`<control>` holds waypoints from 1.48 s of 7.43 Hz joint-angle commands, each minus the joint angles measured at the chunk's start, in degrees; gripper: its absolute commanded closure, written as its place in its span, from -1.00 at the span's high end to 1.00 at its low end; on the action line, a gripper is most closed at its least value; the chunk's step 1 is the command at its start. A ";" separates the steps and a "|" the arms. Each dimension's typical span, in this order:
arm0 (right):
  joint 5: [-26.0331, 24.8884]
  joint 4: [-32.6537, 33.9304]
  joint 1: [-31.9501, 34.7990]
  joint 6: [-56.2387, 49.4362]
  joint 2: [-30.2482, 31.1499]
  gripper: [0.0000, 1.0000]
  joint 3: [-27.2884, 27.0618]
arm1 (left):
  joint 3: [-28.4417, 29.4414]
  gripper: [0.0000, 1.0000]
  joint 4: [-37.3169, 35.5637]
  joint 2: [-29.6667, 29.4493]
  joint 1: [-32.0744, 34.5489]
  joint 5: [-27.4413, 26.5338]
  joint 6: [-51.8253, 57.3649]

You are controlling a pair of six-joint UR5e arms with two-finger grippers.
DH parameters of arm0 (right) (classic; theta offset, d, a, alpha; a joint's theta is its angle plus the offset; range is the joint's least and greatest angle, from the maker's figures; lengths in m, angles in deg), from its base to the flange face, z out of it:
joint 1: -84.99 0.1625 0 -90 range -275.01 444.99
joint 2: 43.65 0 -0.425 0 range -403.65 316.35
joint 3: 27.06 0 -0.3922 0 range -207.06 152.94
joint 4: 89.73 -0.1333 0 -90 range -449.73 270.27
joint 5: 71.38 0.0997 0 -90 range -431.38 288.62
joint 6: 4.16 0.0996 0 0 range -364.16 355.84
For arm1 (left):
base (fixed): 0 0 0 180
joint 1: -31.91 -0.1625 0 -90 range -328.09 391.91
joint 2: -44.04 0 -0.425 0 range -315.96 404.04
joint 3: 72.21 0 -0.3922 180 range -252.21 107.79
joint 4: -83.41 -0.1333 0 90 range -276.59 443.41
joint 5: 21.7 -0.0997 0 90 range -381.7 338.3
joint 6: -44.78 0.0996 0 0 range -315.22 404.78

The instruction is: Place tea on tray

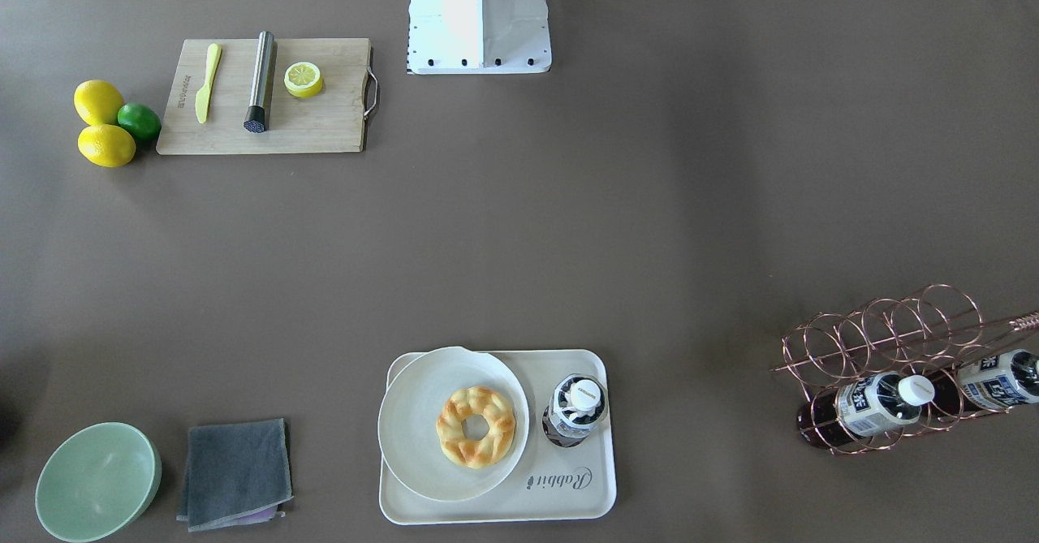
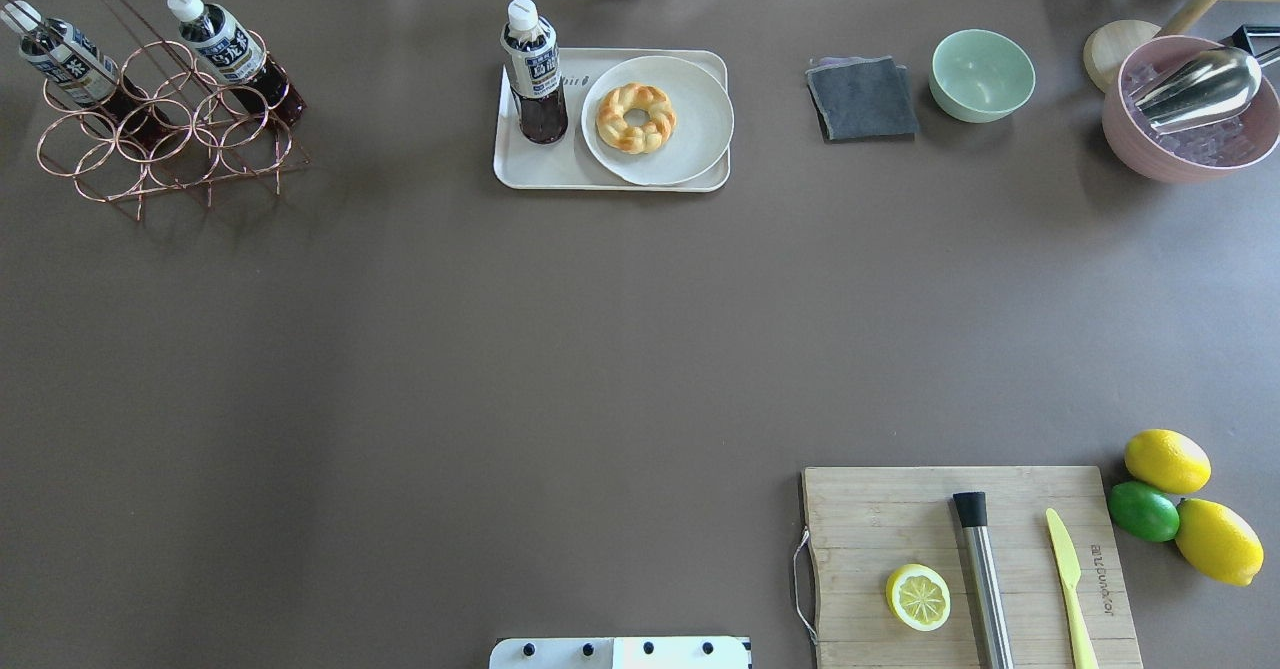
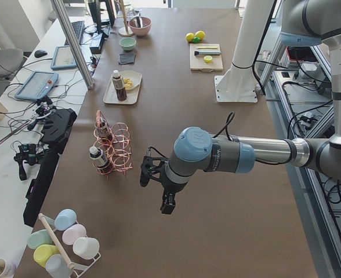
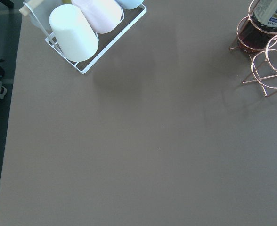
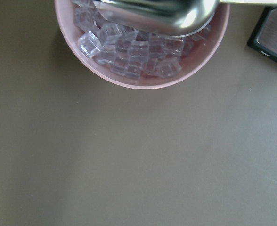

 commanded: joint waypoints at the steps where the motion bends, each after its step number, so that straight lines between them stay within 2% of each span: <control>1: 2.56 0.04 8.28 -1.33 3.82 1.00 -0.59 | 1.45 0.94 -1.97 0.86 -3.67 0.67 0.26; 3: 1.68 0.12 8.03 -1.07 3.22 1.00 -1.82 | -0.73 0.94 -1.89 2.52 -3.50 0.58 0.00; 5: 1.32 0.48 4.18 -0.55 3.65 1.00 -5.07 | -1.79 0.95 -1.02 3.40 -2.80 0.50 0.26; 6: 1.41 0.48 3.03 -0.46 3.48 1.00 -5.25 | -1.79 0.94 1.51 4.72 -2.01 0.49 0.26; 8: 2.98 0.56 2.66 -0.46 3.65 1.00 -5.25 | -0.04 0.95 12.21 8.40 -0.68 -0.30 0.35; 11: 3.17 0.48 2.49 -0.46 3.83 1.00 -5.52 | 1.71 0.95 13.49 7.99 0.99 -1.53 0.26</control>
